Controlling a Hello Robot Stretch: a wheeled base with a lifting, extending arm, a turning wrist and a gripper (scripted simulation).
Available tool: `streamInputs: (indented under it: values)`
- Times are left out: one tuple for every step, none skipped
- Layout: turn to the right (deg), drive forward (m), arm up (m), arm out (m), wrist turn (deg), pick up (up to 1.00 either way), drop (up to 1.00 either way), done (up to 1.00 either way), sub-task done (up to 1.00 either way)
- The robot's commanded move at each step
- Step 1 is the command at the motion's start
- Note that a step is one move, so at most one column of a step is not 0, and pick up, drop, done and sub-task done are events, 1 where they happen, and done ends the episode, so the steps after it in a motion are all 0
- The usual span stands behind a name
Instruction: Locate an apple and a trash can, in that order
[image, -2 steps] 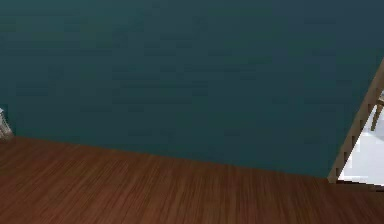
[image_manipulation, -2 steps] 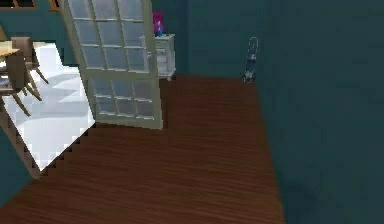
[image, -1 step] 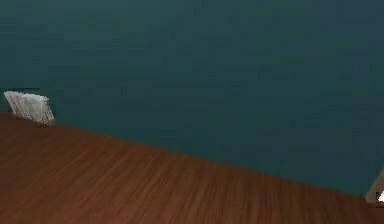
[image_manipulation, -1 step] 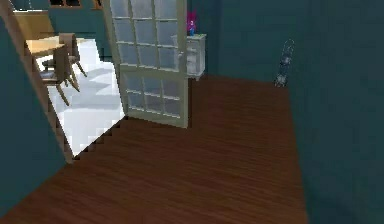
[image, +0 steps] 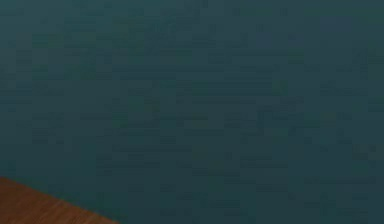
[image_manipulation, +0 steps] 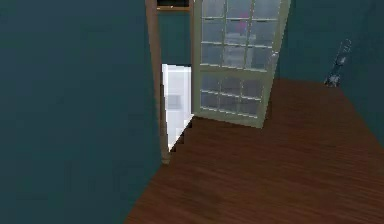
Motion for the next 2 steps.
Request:
streamInputs:
  values:
    - [-45.0,0.0,0.0,0.0,0.0,0.0,0.0,0.0,0.0]
    - [-27.0,0.0,0.0,0.0,0.0,0.0,0.0,0.0,0.0]
